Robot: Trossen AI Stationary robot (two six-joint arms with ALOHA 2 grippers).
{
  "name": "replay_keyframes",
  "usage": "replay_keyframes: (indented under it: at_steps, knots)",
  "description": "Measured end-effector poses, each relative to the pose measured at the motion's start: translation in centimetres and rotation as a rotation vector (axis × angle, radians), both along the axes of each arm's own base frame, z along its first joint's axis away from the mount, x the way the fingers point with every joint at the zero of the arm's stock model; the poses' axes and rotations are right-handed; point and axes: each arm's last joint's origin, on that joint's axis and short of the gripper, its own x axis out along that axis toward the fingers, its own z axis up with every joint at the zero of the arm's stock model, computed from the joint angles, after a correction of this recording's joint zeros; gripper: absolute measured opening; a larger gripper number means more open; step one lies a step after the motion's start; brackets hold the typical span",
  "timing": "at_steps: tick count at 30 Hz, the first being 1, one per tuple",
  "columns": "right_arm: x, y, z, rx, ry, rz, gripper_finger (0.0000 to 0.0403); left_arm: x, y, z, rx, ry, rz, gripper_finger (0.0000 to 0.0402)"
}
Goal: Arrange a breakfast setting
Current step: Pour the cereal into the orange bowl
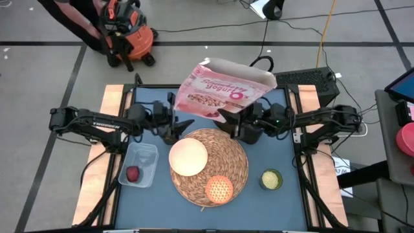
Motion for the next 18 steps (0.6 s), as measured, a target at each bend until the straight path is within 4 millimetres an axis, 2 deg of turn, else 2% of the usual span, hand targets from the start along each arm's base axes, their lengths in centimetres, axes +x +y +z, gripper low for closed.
replay_keyframes:
  at_steps: [9,18]
  knots:
    - [0.04,-0.01,-0.03,-0.021,0.0,-0.019,0.0098,-0.55,-0.07,0.98,0.026,-0.116,0.007,0.0383]
    - [0.51,-0.04,-0.67,-0.022,0.048,-0.018,0.0098,-0.6,-0.07,1.08,0.076,-0.125,0.036,0.0383]
